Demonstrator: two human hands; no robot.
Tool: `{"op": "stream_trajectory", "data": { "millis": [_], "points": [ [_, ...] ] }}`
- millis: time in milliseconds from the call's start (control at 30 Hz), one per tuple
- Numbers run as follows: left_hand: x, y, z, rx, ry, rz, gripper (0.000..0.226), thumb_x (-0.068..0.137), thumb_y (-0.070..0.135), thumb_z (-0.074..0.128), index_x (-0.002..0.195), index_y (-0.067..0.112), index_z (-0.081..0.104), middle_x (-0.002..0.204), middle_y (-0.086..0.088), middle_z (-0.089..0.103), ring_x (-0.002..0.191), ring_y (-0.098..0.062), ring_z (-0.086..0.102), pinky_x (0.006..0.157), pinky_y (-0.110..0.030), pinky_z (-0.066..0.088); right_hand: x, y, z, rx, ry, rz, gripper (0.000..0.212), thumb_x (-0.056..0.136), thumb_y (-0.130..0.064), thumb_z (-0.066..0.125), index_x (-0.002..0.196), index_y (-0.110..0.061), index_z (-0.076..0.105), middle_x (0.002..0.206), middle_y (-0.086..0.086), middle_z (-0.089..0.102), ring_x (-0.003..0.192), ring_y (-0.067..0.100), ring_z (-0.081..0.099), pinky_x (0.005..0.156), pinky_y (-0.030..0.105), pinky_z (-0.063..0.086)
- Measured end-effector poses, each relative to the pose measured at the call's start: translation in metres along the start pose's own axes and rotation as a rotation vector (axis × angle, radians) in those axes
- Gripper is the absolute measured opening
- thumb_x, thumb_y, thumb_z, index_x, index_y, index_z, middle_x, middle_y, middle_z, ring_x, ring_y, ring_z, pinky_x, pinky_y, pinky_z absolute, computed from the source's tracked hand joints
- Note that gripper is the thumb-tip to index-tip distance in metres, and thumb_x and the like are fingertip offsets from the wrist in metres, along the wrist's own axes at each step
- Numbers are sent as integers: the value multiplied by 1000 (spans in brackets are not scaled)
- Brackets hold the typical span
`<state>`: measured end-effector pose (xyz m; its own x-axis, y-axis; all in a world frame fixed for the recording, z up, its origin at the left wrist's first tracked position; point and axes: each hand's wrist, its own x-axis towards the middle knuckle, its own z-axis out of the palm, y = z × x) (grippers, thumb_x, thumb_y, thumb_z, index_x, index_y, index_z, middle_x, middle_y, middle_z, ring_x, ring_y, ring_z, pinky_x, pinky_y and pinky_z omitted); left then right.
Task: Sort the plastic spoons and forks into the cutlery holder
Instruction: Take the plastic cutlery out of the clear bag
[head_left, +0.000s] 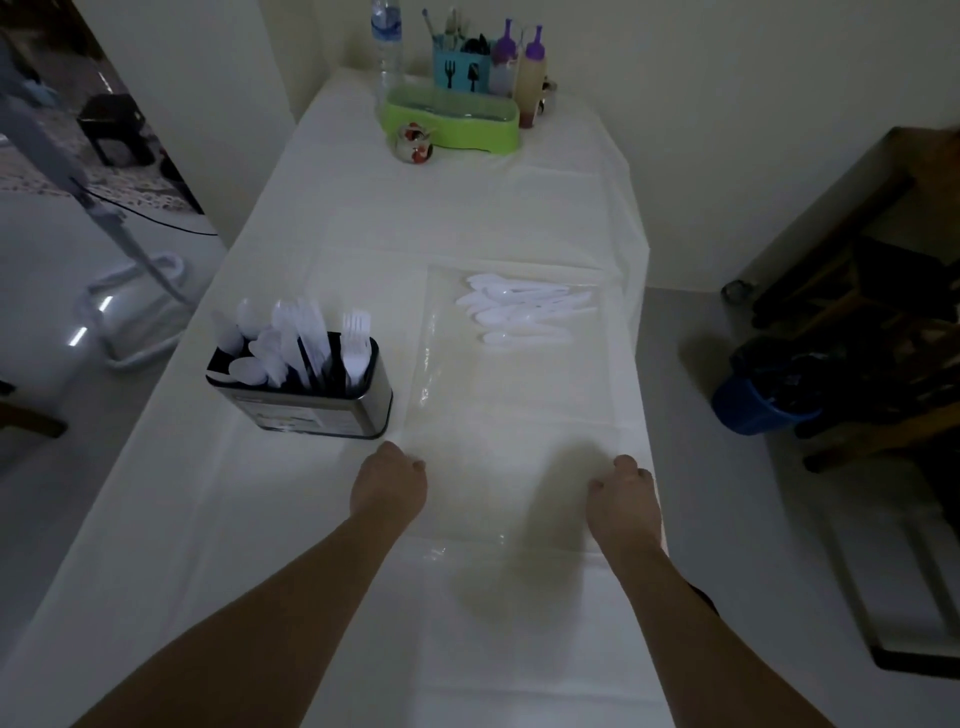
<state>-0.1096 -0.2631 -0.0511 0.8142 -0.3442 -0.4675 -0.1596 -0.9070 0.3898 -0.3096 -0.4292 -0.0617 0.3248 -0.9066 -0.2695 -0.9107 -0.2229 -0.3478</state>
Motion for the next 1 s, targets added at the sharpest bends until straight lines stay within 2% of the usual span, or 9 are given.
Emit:
{"op": "stream_trajectory", "data": {
  "millis": [100,167,233,400,533,633,767,933,1000],
  "points": [
    [6,-4,-4,-219,-81,-78,30,96,26,51,99,0,66,95,-18,69,89,-34,67,75,-35,50,-1,0,1,-113,31,13,31,96,-21,45,119,-1,48,116,18,55,101,31,55,83,35,44],
    [2,-3,-6,-439,-161,-125,20,96,20,50,90,4,61,77,-17,64,63,-30,62,58,-36,51,-1,0,0,-235,49,5,35,97,-25,41,122,-2,46,120,17,54,108,31,53,94,37,41],
    [-4,-1,-10,-559,-218,-170,13,98,18,49,91,10,55,73,-15,61,53,-25,55,50,-29,44,0,0,0,-311,53,-4,36,99,-27,37,125,-3,43,122,16,53,111,30,52,98,37,39],
    [-7,-6,-21,-576,-190,-112,15,97,19,52,92,8,60,71,-12,62,48,-22,58,47,-24,42,5,-2,-5,-140,-5,56,31,96,-20,49,120,0,44,116,21,59,102,35,61,81,36,48],
    [-12,-17,-30,-672,-226,-155,18,96,22,58,96,5,62,76,-13,63,53,-22,59,51,-26,44,-1,-2,-11,-54,-81,110,19,94,-15,47,107,-4,56,106,16,66,95,33,63,68,28,40],
    [-18,-36,-37,-864,-282,-256,22,92,23,67,93,2,60,78,-15,62,58,-27,62,57,-32,48,-17,-7,-8,2,-133,153,20,93,-14,45,105,-4,58,107,17,66,98,35,62,70,27,38],
    [-28,-71,-42,-1121,-289,-381,32,88,30,72,91,2,59,80,-17,65,69,-32,65,50,-29,49,-52,-13,0,72,-153,209,22,95,-16,45,111,-3,53,114,18,63,105,35,60,76,29,39],
    [-43,-111,-35,-1370,-247,-491,42,92,41,62,66,10,51,54,-10,55,43,-21,50,37,-19,36,-101,-15,15,123,-195,240,27,95,-15,43,115,-3,57,105,13,60,106,33,59,87,34,49],
    [-48,-126,-32,-1370,-181,-535,44,91,43,62,65,10,50,53,-11,56,42,-21,50,35,-18,36,-123,-20,19,175,-257,262,28,96,-12,46,118,-6,61,115,12,62,114,29,57,94,31,48]
  ]
}}
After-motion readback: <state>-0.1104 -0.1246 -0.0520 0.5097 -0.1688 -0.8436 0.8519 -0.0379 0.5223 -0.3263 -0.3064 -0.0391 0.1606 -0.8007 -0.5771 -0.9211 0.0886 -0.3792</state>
